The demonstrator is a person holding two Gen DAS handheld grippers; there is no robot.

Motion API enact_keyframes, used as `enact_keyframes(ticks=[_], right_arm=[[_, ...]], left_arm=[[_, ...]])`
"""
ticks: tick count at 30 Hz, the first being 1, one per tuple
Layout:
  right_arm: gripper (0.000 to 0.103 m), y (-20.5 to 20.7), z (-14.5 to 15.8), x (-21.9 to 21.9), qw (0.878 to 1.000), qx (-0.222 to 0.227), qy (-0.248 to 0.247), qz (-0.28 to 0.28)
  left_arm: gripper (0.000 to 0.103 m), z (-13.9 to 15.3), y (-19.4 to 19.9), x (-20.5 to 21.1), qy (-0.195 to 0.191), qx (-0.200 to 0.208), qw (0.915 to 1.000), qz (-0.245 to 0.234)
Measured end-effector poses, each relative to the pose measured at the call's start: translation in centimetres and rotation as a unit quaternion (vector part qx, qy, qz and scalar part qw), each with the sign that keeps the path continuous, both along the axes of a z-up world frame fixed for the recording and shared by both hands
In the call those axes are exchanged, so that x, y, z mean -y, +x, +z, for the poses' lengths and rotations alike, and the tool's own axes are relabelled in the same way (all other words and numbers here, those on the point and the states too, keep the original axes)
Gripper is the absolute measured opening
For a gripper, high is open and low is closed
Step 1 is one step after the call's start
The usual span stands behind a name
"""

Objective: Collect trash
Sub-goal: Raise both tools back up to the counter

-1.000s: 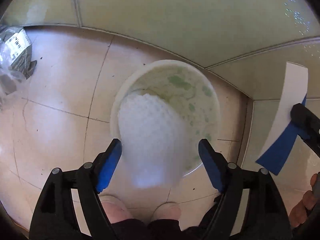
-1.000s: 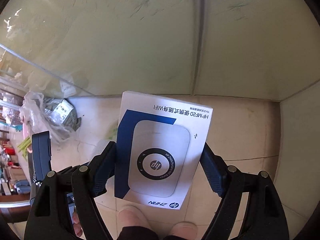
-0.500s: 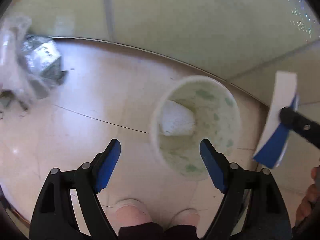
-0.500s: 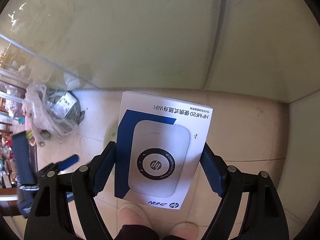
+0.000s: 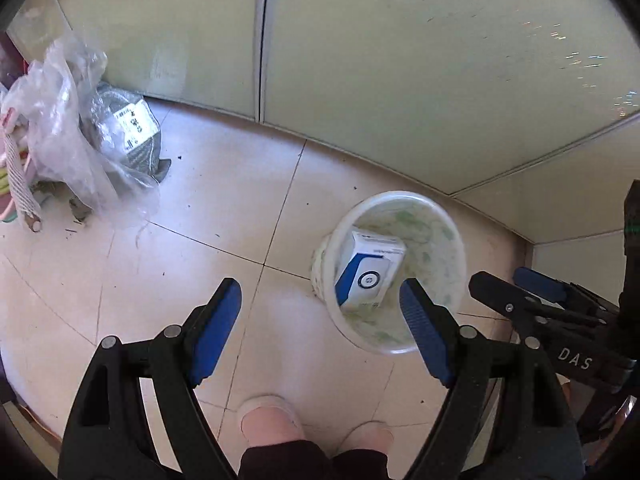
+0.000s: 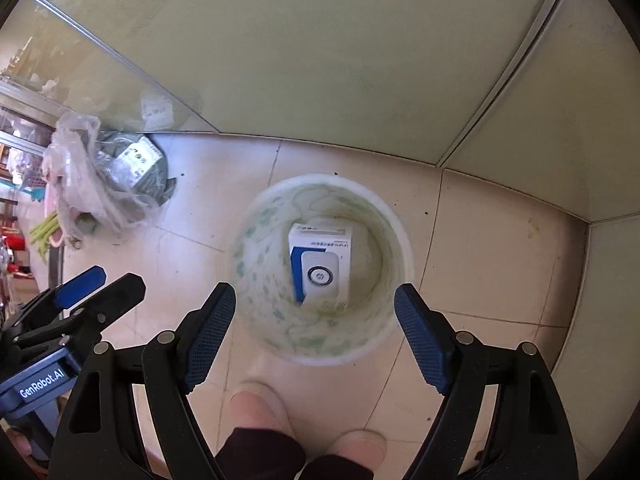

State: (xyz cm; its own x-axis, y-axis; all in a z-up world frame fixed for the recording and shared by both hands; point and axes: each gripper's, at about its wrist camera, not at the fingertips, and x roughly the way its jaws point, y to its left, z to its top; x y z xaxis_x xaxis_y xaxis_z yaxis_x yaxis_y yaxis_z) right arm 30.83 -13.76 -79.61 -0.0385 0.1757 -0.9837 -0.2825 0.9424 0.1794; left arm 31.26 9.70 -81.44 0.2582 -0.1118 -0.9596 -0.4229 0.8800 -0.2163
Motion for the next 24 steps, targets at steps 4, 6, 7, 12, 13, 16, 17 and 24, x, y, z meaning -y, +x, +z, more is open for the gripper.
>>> enact_keyframes(ticks=[4,6,7,12,13,16,17,24], right_arm=[[0.079,0.4,5.6,0.9,1.0,0.01,0.012,-0.019],[0.079,0.6,9.6,1.4,0.999,0.023,0.01,-0.029],[0.079,0.7,11.9,1.6,0.999,0.029,0.01,-0.033],[0.079,1.3,24.5,2.3,0.996,0.068,0.021,-0.051],[0.079,1.4,27.1,2.3,0.995,0.079,0.024,-0.054],[0.079,1.3,35.1,2.3,0.991,0.111,0.032,-0.063],[0.079,1.2,37.4,2.3,0.99,0.119,0.036,-0.068],[0.079,1.2,51.2,2.4,0.975,0.182,0.071,-0.101]], left_arm=[[0.081,4.9,0.0,0.5,0.006,0.001,1.0,-0.005],[0.081,8.5,0.1,0.6,0.006,0.007,0.9999,-0.006],[0.081,10.2,0.1,0.5,0.007,0.01,0.9999,-0.007],[0.081,22.3,0.6,0.9,0.019,0.043,0.9988,-0.013],[0.081,24.8,0.6,1.0,0.023,0.052,0.9982,-0.015],[0.081,32.5,0.6,1.2,0.046,0.075,0.9958,-0.024],[0.081,35.1,0.7,1.2,0.056,0.082,0.9946,-0.029],[0.081,50.3,1.3,0.7,0.076,0.15,0.9847,-0.046]])
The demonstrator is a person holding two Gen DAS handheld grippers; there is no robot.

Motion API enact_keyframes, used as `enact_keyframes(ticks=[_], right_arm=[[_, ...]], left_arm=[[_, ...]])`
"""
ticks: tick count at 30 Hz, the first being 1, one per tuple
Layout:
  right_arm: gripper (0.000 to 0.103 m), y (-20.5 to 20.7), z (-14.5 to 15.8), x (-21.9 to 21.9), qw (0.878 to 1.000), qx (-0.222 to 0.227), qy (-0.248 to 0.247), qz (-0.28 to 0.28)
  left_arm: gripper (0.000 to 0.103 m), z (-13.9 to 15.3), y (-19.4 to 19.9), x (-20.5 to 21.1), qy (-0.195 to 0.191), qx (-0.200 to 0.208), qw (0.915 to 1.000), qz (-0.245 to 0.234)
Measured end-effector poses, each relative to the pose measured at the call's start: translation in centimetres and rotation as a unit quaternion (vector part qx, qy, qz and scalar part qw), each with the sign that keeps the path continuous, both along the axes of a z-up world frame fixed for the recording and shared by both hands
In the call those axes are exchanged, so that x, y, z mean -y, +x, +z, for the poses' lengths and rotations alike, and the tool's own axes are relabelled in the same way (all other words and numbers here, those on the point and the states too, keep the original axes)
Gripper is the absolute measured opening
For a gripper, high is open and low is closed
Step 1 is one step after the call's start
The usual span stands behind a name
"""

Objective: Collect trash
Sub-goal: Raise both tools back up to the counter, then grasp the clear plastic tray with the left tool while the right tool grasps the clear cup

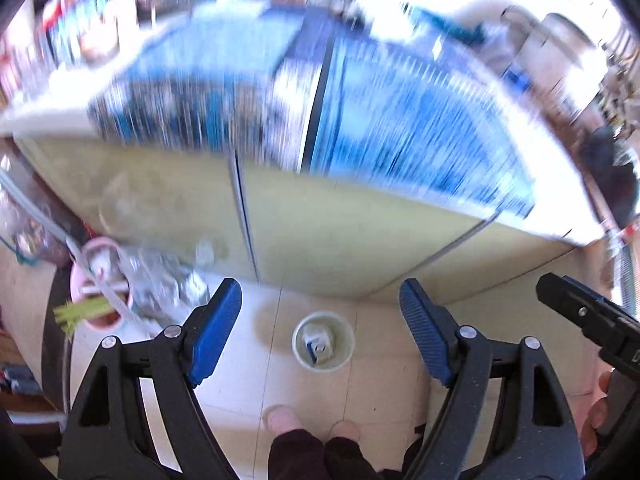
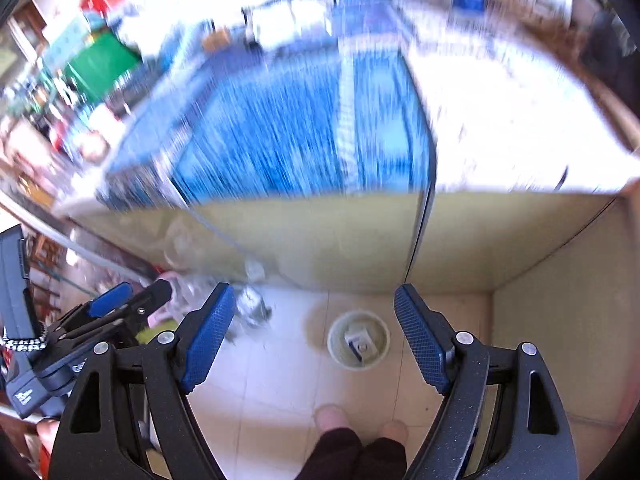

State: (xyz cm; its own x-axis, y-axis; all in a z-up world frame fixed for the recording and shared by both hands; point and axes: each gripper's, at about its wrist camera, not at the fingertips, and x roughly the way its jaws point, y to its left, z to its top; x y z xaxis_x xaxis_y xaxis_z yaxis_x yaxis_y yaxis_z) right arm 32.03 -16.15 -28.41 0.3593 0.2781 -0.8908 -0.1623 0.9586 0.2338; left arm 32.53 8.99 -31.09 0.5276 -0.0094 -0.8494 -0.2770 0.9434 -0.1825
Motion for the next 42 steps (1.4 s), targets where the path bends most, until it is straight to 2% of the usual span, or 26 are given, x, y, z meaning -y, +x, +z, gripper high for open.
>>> enact_keyframes(ticks=[3,9,13,18,23,26,32,35,38,42], right_arm=[[0.079,0.5,4.0,-0.3,0.999,0.03,-0.002,-0.015],[0.079,2.0,10.0,0.5,0.994,0.1,-0.015,-0.049],[0.079,4.1,12.5,0.5,0.99,0.12,-0.021,-0.068],[0.079,7.6,13.6,2.5,0.989,0.133,-0.02,-0.064],[0.079,13.5,12.9,3.2,0.993,0.12,-0.012,-0.006],[0.079,17.7,11.7,2.7,0.995,0.096,-0.007,0.04],[0.079,25.2,7.5,1.5,0.993,0.05,-0.012,0.104],[0.079,28.3,4.9,0.6,0.993,0.017,-0.011,0.12],[0.079,30.6,2.6,-0.8,0.99,-0.011,-0.006,0.14],[0.079,32.8,-0.1,-3.1,0.986,-0.037,-0.013,0.16]], left_arm=[[0.081,4.9,0.9,-0.1,0.011,0.023,0.9996,-0.011],[0.081,11.7,3.5,-0.4,0.039,0.059,0.9973,-0.021],[0.081,14.5,6.3,-0.4,0.039,0.07,0.9965,-0.025],[0.081,16.4,10.6,0.2,0.053,0.078,0.9953,-0.021],[0.081,17.1,15.8,0.3,0.049,0.08,0.9955,0.016],[0.081,17.0,19.1,-0.1,0.041,0.061,0.9966,0.037],[0.081,15.7,23.9,-2.1,-0.006,0.052,0.9935,0.101],[0.081,14.6,26.2,-3.1,0.007,0.022,0.9935,0.111],[0.081,13.7,27.8,-4.1,0.01,0.015,0.9921,0.124],[0.081,11.8,30.3,-5.4,0.021,-0.01,0.9933,0.113]])
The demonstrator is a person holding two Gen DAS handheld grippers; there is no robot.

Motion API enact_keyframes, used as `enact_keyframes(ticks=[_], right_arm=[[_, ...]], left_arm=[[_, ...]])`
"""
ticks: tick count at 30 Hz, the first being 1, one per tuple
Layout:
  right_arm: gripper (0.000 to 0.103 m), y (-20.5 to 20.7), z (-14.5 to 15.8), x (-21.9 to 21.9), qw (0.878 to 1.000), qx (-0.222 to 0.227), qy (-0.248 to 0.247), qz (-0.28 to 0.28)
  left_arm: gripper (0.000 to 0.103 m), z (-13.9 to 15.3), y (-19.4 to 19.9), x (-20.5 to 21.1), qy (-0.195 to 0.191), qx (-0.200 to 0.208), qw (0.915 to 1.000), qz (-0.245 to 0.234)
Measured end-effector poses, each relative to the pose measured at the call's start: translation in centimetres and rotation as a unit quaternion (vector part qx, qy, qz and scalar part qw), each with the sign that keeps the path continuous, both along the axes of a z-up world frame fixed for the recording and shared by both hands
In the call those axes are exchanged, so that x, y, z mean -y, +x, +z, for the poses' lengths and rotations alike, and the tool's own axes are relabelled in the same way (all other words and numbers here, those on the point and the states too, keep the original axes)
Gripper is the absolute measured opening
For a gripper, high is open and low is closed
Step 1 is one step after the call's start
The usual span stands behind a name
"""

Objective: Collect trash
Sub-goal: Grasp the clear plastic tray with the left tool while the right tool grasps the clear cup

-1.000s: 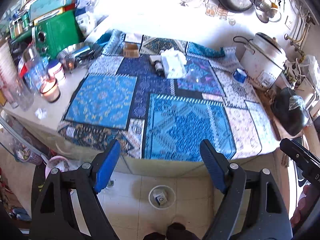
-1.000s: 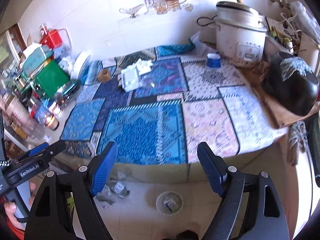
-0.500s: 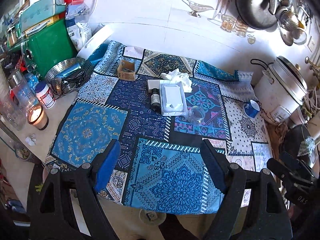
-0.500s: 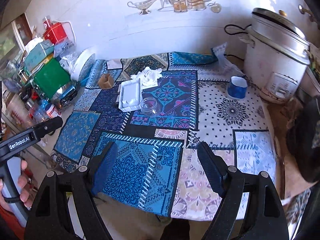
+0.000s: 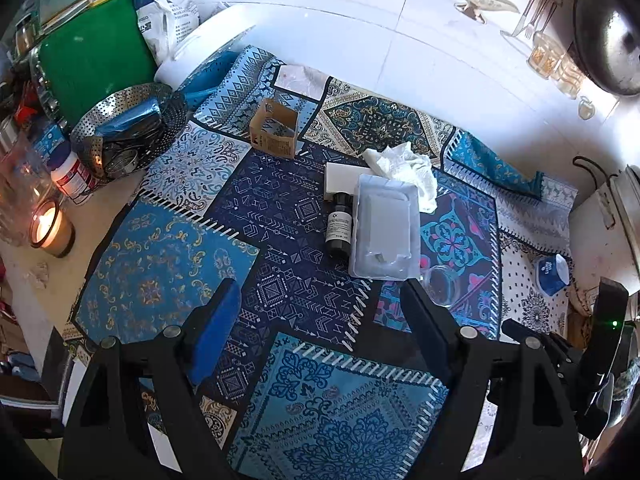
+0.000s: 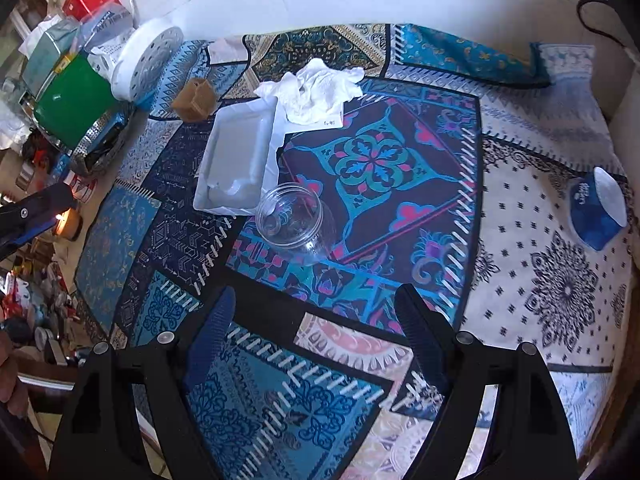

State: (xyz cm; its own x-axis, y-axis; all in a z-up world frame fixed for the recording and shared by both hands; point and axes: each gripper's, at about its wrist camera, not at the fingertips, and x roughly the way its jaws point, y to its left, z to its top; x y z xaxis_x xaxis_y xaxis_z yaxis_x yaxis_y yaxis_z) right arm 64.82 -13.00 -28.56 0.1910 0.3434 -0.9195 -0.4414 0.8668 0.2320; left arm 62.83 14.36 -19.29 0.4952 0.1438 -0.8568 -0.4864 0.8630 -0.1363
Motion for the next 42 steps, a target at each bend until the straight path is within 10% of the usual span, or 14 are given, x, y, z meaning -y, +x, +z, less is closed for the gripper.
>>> enact_keyframes(ticks=[11,15,21,42], right_arm=[[0.078,3.5,-4.0,-4.1,0.999,-0.013,-0.038,0.004],[0.057,3.5,-4.4,-4.5,0.999,-0.011,-0.042,-0.001],[0.057,3.1,-4.1,-3.2,0.998,-0.006,-0.048,-0.027],[0.057,2.5,-0.3,6.1,0.991,0.02,-0.043,-0.123]], left_arm=[[0.081,-3.5,7.1,-2.7,-0.03,-0.028,0.997,-0.066],[0.081,-4.4,9.5,-2.5,-0.036,-0.038,0.9945,-0.091],[0.081,-6.0,12.8,-0.9,-0.051,-0.049,0.9896,-0.125],[0.073,-10.4,17.3,3.9,0.04,-0.089,0.9878,-0.121]])
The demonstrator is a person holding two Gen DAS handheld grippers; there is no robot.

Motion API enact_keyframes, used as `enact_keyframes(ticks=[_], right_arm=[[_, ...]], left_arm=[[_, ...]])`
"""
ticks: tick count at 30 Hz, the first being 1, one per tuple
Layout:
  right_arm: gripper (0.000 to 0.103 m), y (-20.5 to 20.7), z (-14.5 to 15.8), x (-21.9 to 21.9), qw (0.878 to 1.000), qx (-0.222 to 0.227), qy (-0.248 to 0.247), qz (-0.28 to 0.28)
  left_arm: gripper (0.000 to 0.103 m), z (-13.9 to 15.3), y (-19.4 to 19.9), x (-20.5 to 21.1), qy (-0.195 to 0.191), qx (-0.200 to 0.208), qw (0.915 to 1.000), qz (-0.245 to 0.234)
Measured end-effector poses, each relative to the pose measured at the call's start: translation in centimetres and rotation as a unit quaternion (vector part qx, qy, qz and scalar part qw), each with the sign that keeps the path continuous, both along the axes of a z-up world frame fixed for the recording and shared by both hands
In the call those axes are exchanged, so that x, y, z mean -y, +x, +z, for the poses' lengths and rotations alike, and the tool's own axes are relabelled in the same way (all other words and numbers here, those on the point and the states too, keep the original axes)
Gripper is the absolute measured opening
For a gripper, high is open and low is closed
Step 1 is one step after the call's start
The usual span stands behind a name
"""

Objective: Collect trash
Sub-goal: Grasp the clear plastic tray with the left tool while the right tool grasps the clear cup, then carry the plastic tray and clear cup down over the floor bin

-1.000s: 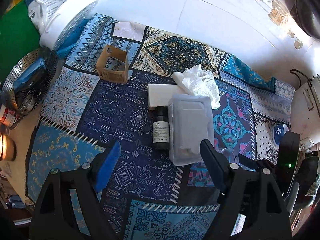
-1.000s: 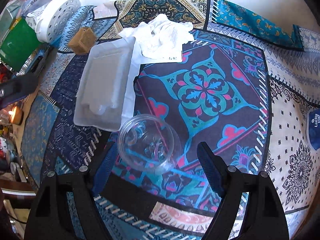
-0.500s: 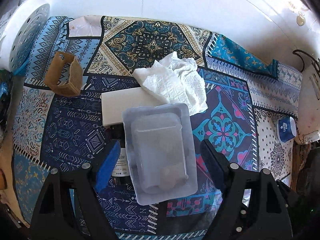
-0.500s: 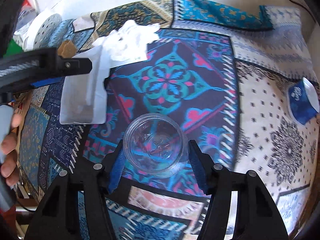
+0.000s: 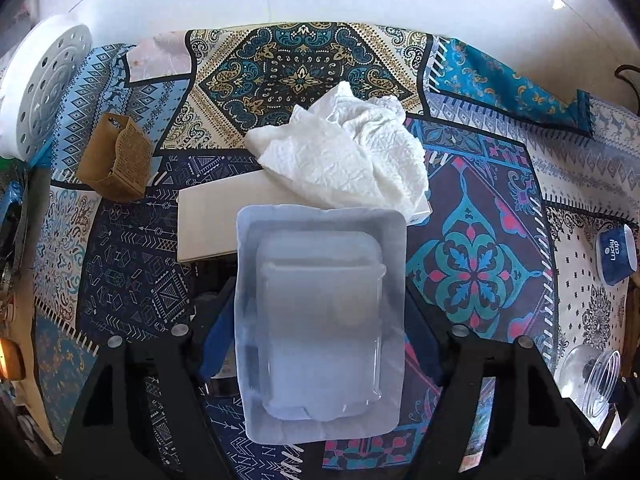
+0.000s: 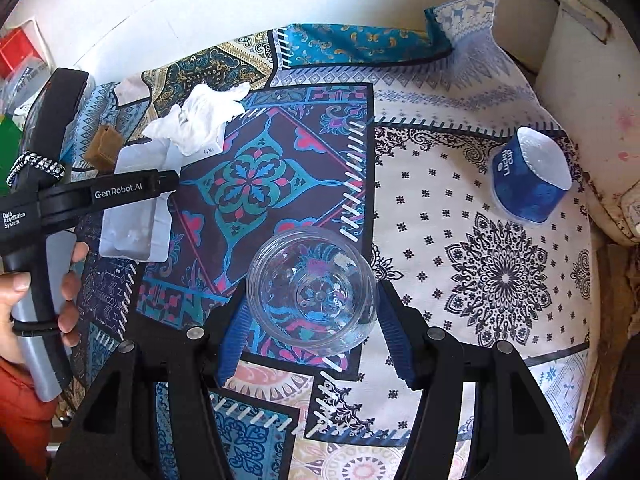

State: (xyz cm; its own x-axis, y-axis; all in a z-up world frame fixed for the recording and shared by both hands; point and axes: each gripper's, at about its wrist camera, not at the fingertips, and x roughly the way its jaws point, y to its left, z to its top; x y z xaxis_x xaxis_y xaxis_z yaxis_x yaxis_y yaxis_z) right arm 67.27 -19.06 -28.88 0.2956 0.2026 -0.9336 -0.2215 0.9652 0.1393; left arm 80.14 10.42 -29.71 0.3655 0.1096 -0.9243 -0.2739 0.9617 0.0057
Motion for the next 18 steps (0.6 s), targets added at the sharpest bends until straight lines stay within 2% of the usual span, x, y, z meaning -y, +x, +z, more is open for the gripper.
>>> enact_keyframes(ticks=[7,13,18], right_arm=[[0.057,-1.1,1.9,1.0,1.0,0.016,0.015,0.011],[0.057,-2.6,4.5,1.0,0.998,0.04,0.045,0.036],[0.057,-5.2,7.0,0.2,0.994,0.067,0.057,0.067]], left_arm=[[0.072,4.0,-2.8,2.3,0.024,0.048,0.9984,-0.019],[0.072,8.4,-7.0,3.6,0.018,0.097,0.9952,0.004],[0.072,12.1,-12.1,4.3,-0.006,0.132,0.9911,0.018]])
